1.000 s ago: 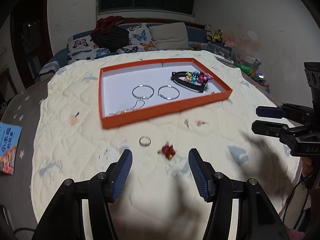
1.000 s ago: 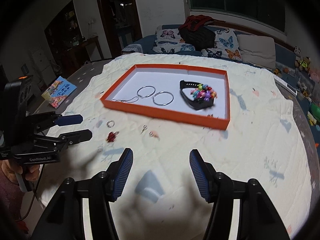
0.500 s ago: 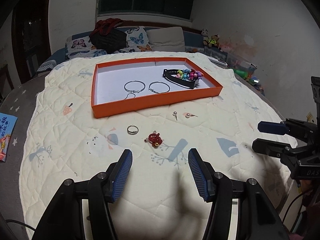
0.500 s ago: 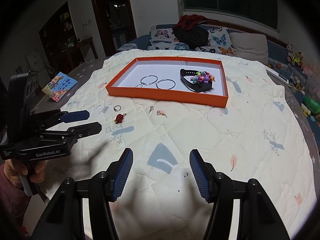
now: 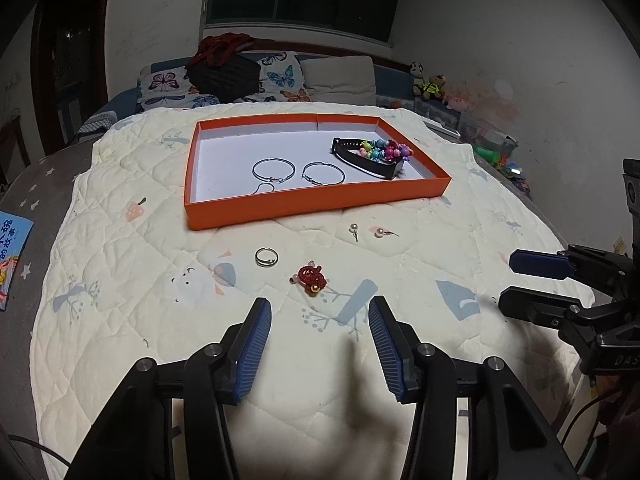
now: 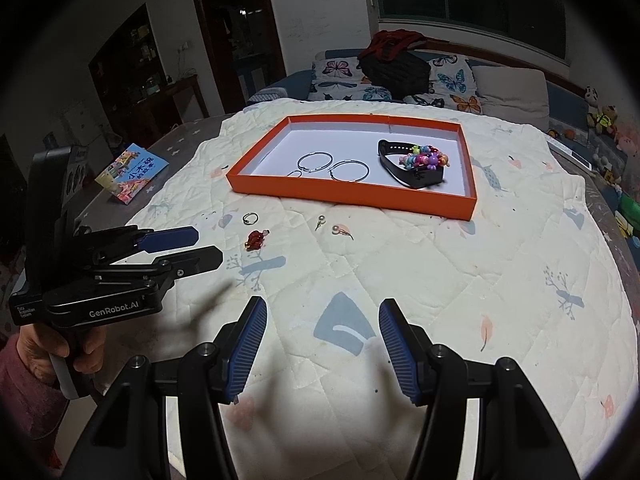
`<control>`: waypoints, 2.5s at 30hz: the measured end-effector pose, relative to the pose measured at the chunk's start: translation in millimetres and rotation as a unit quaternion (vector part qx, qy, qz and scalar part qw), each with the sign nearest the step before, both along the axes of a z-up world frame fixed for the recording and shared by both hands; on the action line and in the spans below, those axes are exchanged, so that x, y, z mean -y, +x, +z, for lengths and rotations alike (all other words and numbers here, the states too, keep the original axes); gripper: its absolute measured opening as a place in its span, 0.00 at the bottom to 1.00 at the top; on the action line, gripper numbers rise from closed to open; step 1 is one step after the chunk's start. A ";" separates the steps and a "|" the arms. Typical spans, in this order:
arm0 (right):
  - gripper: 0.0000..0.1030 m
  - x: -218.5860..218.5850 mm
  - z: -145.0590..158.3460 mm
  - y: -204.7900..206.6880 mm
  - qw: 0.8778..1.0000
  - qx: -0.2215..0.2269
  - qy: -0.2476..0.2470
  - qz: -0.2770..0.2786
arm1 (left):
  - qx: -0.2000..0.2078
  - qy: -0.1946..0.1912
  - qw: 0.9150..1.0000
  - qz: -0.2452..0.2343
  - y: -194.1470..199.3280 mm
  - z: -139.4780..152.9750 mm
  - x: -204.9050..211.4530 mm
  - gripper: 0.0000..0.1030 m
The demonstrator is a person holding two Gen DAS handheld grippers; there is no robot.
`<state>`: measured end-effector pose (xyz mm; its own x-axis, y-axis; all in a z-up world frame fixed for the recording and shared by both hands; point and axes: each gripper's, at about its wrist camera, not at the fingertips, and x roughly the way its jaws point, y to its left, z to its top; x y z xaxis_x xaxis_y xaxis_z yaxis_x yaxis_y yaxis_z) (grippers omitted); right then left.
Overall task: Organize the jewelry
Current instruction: 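Move left tool toward red flower charm while right moves toward pearl studs, then grasp red flower charm with left gripper while right grasps a pearl stud, then carry red charm into tray and open left gripper while right carries stud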
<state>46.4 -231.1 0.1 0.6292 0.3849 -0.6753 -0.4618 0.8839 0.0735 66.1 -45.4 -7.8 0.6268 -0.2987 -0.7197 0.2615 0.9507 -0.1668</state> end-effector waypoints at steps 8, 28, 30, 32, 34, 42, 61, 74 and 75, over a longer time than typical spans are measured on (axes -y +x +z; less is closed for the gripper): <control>0.50 -4.2 -4.9 25.6 1.000 -0.012 -0.011 0.019 | -0.011 0.004 1.000 -0.005 20.5 -5.6 8.8 0.49; 0.33 -34.8 -27.0 99.3 0.991 -0.040 -0.068 0.106 | -0.050 -0.015 0.999 -0.003 66.2 -27.5 11.8 0.49; 0.31 -36.5 -27.1 100.1 0.991 -0.037 -0.071 0.111 | -0.052 -0.013 0.999 -0.005 66.2 -30.1 12.6 0.48; 0.29 -37.3 -26.4 99.8 0.990 -0.034 -0.074 0.115 | -0.054 -0.014 0.998 -0.004 67.2 -32.5 12.5 0.47; 0.26 -38.5 -26.7 97.8 0.989 -0.030 -0.081 0.120 | -0.056 -0.017 0.998 -0.001 69.2 -34.0 11.1 0.46; 0.13 -42.5 -27.5 95.0 0.986 -0.016 -0.103 0.129 | -0.047 -0.005 0.999 0.001 69.3 -36.0 13.5 0.33; 0.09 -24.3 8.2 89.9 0.994 -0.006 -0.038 0.102 | -0.007 -0.027 1.000 -0.005 72.3 0.8 10.9 0.16; 0.09 -21.5 18.3 147.3 0.998 0.001 -0.027 0.061 | 0.005 -0.012 1.000 -0.005 149.3 20.8 11.3 0.17; 0.09 -21.8 14.0 152.6 0.998 -0.004 -0.029 0.058 | 0.000 -0.010 1.000 -0.006 154.3 16.8 12.8 0.17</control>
